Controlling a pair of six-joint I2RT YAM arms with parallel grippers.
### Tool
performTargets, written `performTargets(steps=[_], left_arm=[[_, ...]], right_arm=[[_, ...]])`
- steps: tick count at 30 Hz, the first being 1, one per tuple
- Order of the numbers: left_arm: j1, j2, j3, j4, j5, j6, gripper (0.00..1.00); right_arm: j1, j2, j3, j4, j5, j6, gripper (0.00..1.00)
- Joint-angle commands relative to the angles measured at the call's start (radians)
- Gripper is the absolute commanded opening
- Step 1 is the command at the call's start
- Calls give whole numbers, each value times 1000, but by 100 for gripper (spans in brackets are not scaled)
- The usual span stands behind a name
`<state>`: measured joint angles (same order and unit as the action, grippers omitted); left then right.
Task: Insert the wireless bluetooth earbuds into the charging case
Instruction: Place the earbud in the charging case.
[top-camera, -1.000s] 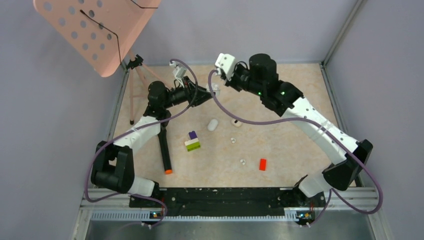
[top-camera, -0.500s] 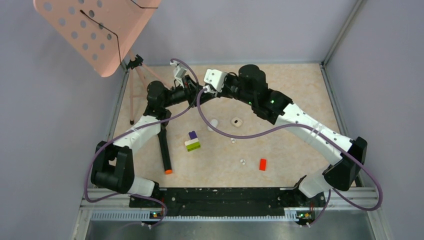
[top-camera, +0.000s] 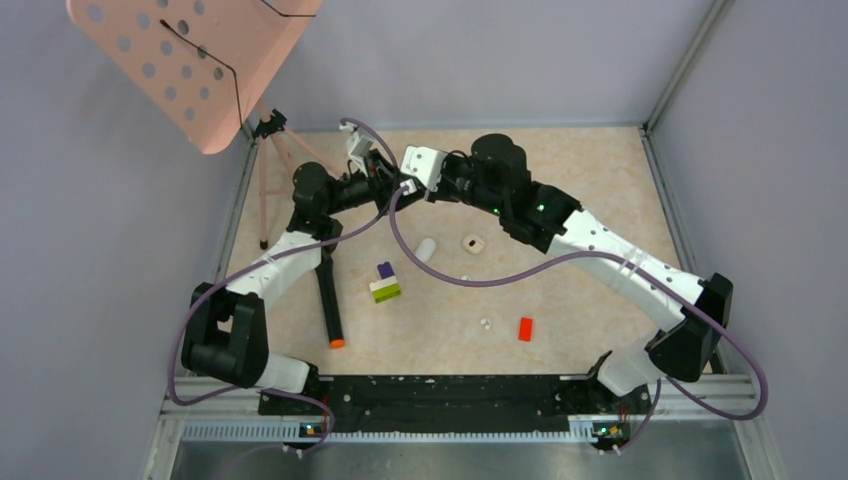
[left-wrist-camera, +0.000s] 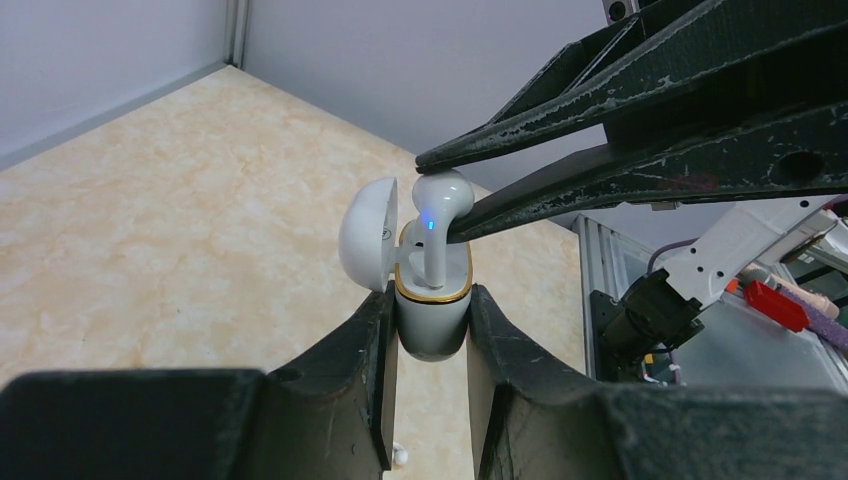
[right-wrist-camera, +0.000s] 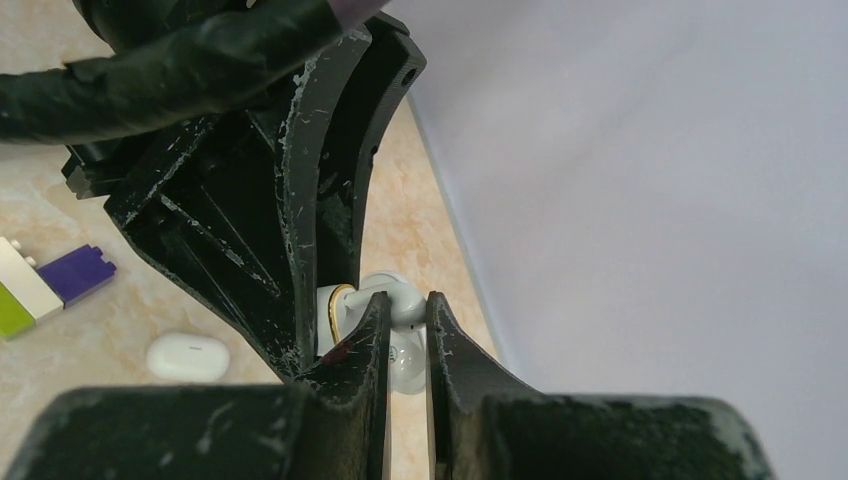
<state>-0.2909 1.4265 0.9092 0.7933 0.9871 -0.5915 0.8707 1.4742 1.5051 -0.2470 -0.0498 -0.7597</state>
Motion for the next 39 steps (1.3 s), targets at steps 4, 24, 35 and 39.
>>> performTargets(steps=[4,24,35,39], left_arm=[[-2,-45,41,96,-19,34,0],[-2,-45,12,120,-4,87,0],[-1,-28,-29,168,65,148,0],[-1,-23,-22,172,82,151,0]], right_arm=[[18,12,35,-17,-6,-12,0],[20,7,75,-170,-86,-5,32],[-24,-13,265,-401,-165,20,63],[-76,-6,319,-511,-213,55,65]])
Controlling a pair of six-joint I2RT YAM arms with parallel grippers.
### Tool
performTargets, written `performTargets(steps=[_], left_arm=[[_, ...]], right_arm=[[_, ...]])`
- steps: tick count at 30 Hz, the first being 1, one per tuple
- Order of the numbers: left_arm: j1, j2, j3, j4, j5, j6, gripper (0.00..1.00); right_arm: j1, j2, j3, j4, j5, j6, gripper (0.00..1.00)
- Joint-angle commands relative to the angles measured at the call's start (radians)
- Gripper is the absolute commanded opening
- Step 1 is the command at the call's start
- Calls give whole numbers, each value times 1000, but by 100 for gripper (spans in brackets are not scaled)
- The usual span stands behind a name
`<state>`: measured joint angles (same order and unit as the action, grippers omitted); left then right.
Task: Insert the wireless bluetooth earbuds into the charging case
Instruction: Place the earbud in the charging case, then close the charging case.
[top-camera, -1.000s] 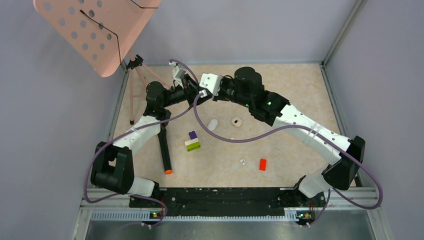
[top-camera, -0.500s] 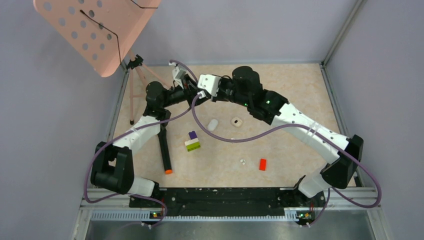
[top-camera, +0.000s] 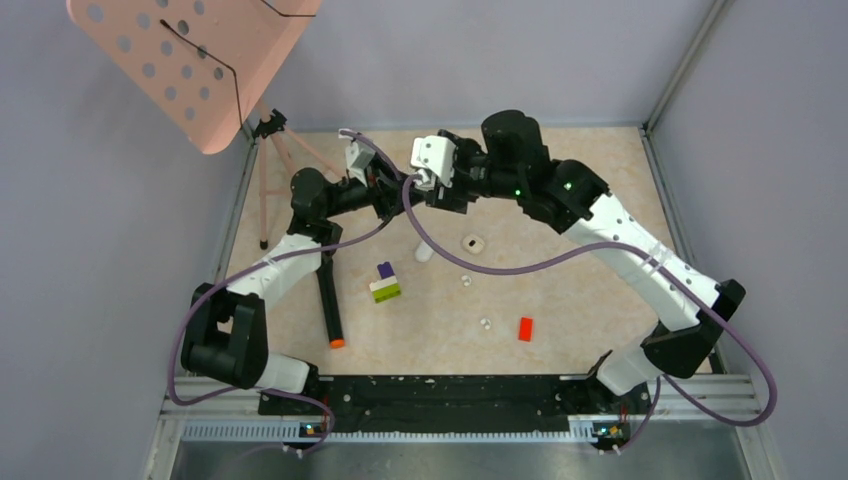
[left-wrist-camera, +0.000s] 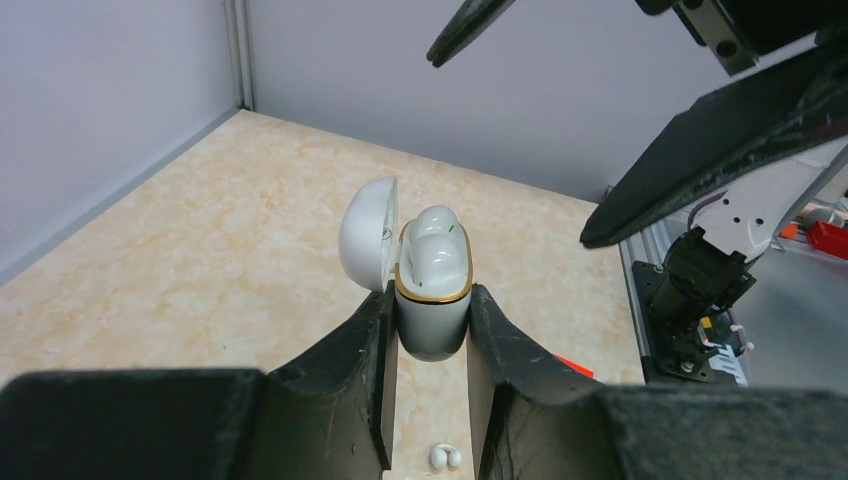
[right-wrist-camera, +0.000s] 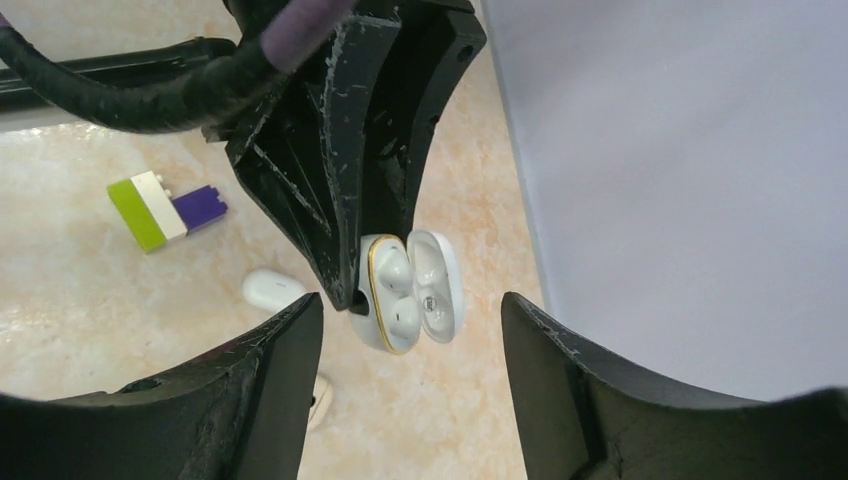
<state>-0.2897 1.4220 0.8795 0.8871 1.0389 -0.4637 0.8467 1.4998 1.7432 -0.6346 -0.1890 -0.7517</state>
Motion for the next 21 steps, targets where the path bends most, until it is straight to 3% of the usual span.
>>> performTargets(steps=[1,7,13,17,21], left_arm=[[-2,-18,7,78,35,23,0],[-3,-20,7,63,78,48,0],[-11,-21,14,53,112,62,0],[-21,-7,26,37,75,65,0],[-23,26,53,7,10,52,0]], right_arm=[[-73,-28,98,-147,-96,57,66],[-135,28,163,-260,-200,89,73],[-135,65,104,-214,-298,115,73],[-134,95,81,-173,-410,96,72],[-135,99,89,-178,-407,111,70]])
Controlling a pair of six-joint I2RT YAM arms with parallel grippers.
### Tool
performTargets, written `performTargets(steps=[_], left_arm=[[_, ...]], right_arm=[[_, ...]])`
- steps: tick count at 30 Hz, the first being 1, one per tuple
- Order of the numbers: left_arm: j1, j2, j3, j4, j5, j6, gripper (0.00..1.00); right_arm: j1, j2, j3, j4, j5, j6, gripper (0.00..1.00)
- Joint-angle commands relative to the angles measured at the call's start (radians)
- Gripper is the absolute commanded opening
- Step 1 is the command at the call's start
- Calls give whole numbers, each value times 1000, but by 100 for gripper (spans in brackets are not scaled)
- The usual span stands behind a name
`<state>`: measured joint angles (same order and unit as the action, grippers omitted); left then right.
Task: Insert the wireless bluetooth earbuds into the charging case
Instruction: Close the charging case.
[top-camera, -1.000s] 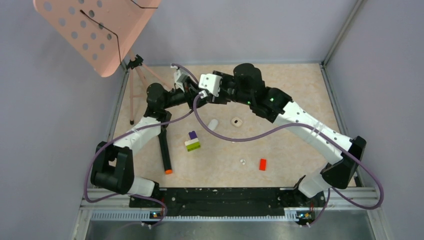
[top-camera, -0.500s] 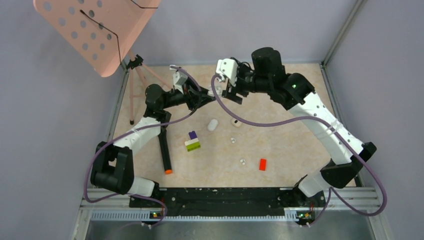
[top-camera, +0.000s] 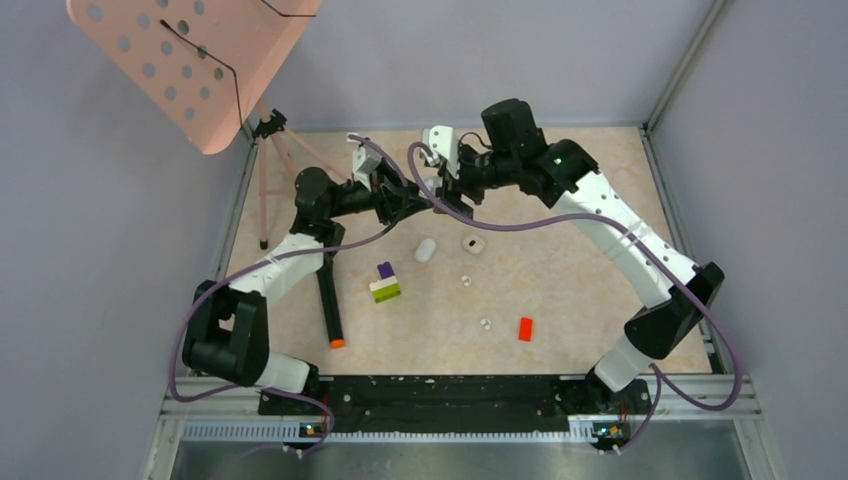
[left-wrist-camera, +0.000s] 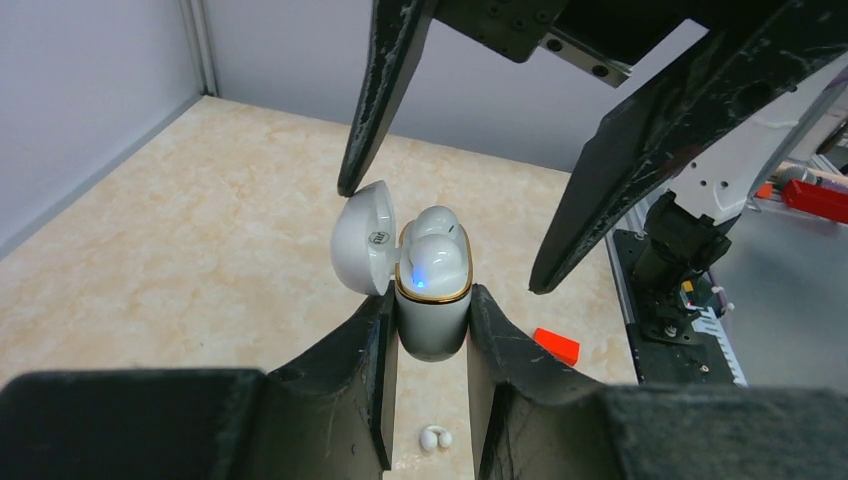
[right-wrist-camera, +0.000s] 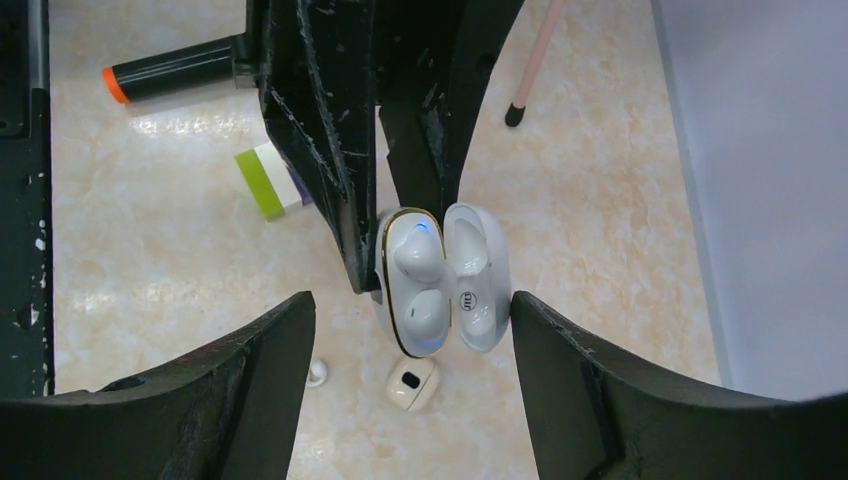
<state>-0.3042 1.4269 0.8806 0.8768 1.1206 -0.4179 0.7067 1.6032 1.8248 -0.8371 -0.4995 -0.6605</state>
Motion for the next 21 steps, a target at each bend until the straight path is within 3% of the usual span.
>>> performTargets(steps=[1,12,16,21], left_arm=[[-8,28,58,-1,-99,6,0],[-8,120,51,-66,-175,11,0],[-10,134,29,-62,-168,5,0],[-37,101,27,-90,-105,73,0]], right_arm=[[5,-21,3,25,-92,21,69],[-21,-180,-135,25,34,57,68],[-85,-201,-221,120,47,147,68],[-101,-159,-288,210,-23,118,72]])
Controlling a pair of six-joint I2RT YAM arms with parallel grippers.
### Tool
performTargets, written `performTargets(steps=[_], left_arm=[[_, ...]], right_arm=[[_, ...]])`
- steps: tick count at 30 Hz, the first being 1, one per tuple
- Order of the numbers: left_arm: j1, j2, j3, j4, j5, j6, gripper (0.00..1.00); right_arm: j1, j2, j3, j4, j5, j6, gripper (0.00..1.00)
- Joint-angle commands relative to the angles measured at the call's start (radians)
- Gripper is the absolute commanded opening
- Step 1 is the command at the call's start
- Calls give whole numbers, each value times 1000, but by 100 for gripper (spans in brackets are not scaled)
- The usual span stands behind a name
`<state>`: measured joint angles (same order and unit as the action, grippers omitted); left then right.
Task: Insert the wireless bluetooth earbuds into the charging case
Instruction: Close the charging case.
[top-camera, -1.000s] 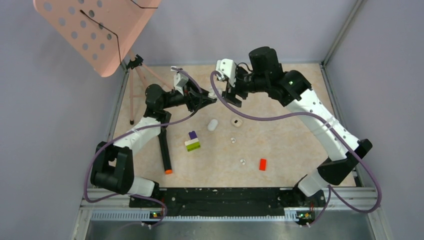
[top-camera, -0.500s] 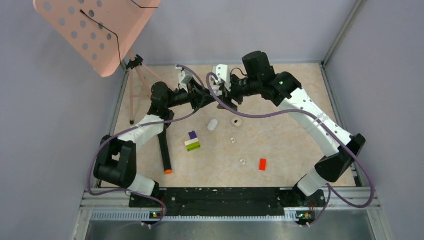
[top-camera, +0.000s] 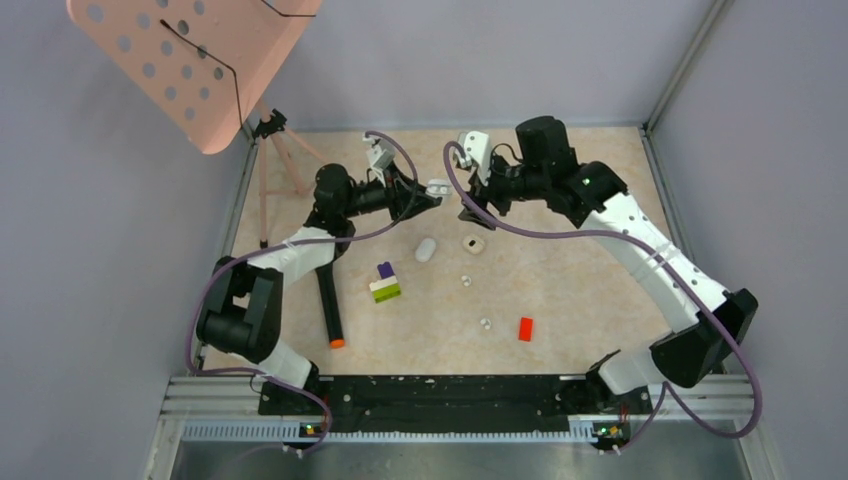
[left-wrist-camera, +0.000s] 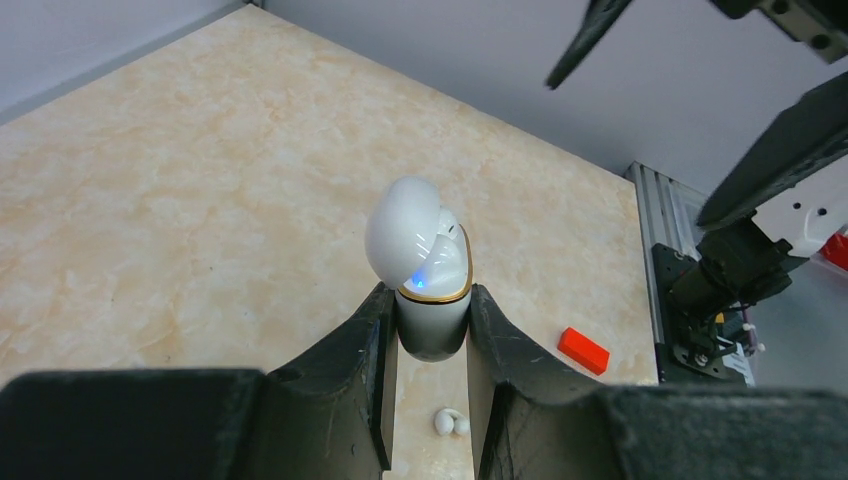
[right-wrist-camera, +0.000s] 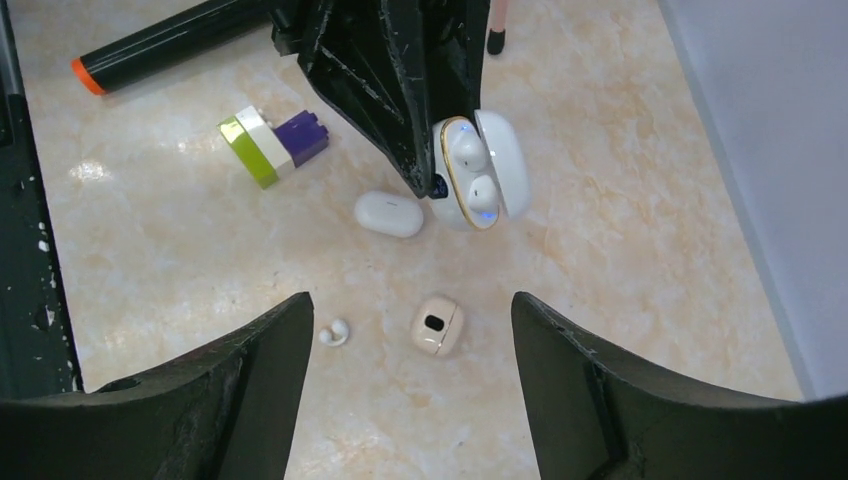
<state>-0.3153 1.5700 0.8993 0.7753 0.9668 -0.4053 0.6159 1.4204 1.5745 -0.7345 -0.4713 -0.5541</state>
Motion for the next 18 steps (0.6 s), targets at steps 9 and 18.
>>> performTargets(steps=[9,18], left_arm=[[-65,-68,43,-107,49,168,0],[-46,8,89,-165,-89,50,0]], right_arm=[[15,148,-6,155,-202,-75,73],[21,-3,-143,229,25,-5,77]])
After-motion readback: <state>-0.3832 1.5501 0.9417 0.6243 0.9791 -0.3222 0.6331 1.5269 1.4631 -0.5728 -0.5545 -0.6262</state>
